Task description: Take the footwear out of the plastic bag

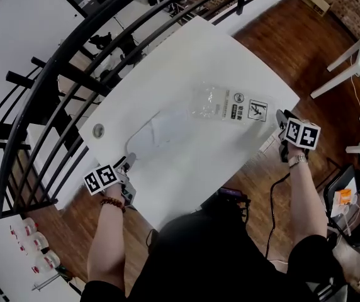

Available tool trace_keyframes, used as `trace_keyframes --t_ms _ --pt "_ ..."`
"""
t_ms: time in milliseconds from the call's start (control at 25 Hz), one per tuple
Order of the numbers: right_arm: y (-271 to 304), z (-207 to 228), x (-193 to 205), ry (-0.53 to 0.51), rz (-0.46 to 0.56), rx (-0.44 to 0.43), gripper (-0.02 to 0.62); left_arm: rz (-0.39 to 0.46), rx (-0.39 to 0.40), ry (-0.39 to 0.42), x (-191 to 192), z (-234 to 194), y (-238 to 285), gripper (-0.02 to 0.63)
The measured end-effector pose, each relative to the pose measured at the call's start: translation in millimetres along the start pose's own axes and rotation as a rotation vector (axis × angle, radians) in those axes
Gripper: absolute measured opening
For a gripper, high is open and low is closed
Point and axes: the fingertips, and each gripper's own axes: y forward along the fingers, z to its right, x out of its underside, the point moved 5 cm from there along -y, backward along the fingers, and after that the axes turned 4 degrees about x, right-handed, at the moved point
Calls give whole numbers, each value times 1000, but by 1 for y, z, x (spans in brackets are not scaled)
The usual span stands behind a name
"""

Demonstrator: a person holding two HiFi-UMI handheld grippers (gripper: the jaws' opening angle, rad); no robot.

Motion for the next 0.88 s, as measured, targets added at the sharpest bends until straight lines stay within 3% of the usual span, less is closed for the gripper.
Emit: trace_keyframes --t_ms 440,720,880 --pt "-28 0 -5 -73 78 56 112 56 -36 117 11 12 -27 201" --pt "-69 -43 1 -118 150 38 110 60 30 236 17 24 -45 146" --pt "-103 -92 19 -166 190 -10 109 36 106 357 29 43 -55 109"
